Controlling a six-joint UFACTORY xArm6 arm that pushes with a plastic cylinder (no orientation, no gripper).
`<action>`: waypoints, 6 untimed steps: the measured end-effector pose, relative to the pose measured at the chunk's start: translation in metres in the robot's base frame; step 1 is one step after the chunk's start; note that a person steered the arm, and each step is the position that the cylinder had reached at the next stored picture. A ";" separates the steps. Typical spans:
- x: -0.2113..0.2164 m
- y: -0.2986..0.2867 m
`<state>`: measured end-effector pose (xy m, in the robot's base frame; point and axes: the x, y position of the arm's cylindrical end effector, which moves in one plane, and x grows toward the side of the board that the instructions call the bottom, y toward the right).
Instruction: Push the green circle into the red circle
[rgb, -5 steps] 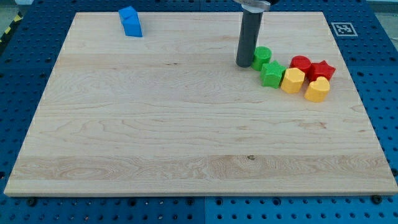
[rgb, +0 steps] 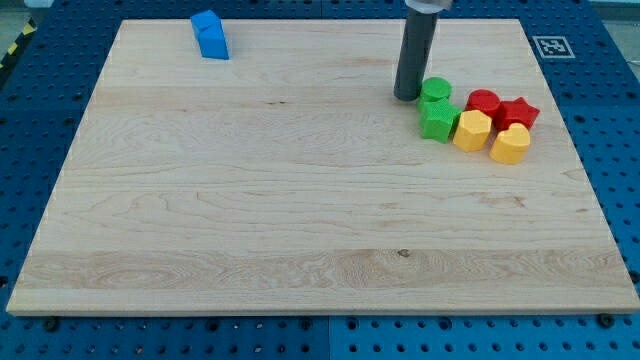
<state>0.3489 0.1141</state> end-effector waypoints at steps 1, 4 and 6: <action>0.000 0.006; 0.000 0.016; -0.020 0.016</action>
